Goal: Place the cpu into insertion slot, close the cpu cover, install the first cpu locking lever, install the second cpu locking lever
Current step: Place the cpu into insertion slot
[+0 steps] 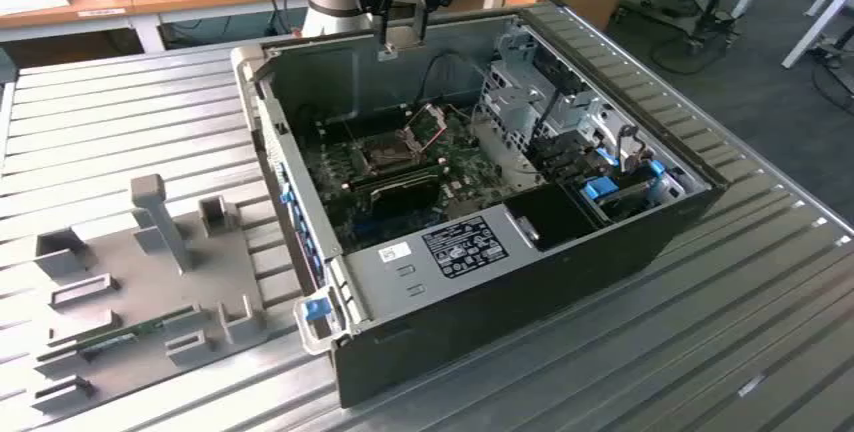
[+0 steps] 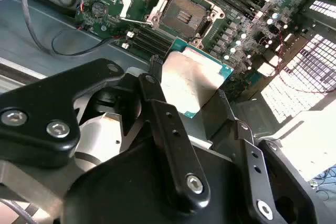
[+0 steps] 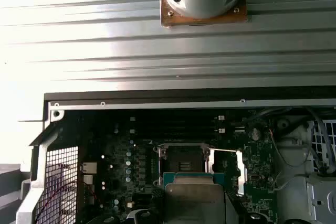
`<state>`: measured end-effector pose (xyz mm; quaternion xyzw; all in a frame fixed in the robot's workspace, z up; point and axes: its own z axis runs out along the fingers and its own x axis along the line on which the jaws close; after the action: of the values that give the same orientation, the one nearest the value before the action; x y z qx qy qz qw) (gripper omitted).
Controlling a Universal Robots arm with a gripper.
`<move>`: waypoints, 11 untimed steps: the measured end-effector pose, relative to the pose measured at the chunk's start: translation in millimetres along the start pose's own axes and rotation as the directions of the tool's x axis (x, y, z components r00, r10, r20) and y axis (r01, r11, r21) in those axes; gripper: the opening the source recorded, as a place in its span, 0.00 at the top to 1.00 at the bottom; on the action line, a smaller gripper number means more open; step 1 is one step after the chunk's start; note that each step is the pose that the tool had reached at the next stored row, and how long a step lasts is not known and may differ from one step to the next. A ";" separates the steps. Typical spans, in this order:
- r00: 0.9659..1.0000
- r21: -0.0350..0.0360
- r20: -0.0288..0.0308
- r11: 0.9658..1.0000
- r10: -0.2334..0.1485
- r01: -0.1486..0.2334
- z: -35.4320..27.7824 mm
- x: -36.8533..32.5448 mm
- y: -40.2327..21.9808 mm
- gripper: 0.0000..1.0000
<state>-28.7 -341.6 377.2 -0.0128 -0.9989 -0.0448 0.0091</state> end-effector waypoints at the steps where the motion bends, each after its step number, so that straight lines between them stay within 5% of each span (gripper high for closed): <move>1: 1.000 0.000 0.000 1.000 0.000 0.000 0.0 0.0 0.0 0.46; 11: 1.000 0.000 0.000 1.000 0.000 0.000 3.7 0.0 -0.3 0.46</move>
<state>-28.7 -341.6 373.5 -0.0128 -0.9989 -0.0448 0.0091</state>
